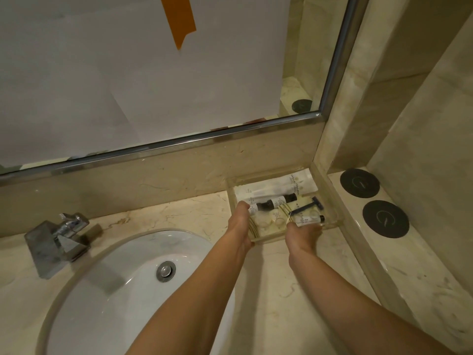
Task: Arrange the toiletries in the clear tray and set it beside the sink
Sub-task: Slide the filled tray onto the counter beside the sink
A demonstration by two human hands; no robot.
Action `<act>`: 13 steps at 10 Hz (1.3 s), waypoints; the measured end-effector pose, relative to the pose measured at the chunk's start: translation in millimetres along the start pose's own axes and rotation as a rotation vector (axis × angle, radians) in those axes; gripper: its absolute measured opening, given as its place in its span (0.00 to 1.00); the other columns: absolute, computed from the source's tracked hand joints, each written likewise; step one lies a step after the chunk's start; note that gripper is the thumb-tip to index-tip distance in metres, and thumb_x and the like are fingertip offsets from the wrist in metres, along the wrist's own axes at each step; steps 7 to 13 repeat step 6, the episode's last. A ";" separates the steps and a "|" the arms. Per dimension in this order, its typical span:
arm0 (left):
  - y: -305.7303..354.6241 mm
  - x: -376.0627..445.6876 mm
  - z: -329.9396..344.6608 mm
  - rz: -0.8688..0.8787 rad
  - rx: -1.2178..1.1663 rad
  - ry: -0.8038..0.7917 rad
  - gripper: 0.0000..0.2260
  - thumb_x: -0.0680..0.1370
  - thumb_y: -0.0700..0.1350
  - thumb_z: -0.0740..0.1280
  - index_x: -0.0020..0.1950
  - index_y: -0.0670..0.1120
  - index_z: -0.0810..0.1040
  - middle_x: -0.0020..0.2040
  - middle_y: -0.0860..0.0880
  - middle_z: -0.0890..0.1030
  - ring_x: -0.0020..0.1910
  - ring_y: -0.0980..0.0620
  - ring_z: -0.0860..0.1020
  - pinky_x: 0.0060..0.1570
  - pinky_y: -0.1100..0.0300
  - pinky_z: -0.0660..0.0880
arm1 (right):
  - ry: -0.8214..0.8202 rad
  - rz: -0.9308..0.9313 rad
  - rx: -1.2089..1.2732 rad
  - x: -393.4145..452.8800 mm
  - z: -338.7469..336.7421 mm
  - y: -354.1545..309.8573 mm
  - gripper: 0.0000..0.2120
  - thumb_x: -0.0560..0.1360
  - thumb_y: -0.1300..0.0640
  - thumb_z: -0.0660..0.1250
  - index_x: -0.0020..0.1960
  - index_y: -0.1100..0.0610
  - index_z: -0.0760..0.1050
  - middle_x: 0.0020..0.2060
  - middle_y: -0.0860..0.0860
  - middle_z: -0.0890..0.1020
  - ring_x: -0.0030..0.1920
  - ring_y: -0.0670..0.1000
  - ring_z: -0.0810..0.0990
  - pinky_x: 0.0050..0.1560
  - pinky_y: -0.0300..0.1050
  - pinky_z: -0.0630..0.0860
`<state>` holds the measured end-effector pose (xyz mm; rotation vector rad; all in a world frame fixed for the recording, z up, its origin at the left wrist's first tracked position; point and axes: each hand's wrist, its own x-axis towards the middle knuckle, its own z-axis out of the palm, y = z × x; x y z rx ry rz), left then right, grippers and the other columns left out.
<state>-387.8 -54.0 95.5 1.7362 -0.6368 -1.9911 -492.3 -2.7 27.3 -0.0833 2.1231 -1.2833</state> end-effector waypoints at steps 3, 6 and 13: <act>-6.6 5.4 -0.9 0.069 -0.019 0.033 0.25 0.68 0.54 0.58 0.62 0.47 0.76 0.55 0.42 0.83 0.50 0.42 0.81 0.48 0.50 0.80 | -0.038 0.101 -0.014 7.1 -3.1 -1.2 0.33 0.71 0.59 0.65 0.73 0.62 0.56 0.68 0.59 0.69 0.62 0.64 0.74 0.62 0.59 0.73; -57.8 -14.4 -38.7 0.142 0.078 0.133 0.09 0.80 0.37 0.58 0.58 0.36 0.73 0.52 0.40 0.79 0.43 0.45 0.83 0.54 0.47 0.80 | -0.157 -0.147 -0.159 -58.4 -42.1 17.3 0.21 0.77 0.60 0.61 0.70 0.59 0.65 0.65 0.55 0.75 0.64 0.59 0.74 0.61 0.52 0.71; -57.8 -14.4 -38.7 0.142 0.078 0.133 0.09 0.80 0.37 0.58 0.58 0.36 0.73 0.52 0.40 0.79 0.43 0.45 0.83 0.54 0.47 0.80 | -0.157 -0.147 -0.159 -58.4 -42.1 17.3 0.21 0.77 0.60 0.61 0.70 0.59 0.65 0.65 0.55 0.75 0.64 0.59 0.74 0.61 0.52 0.71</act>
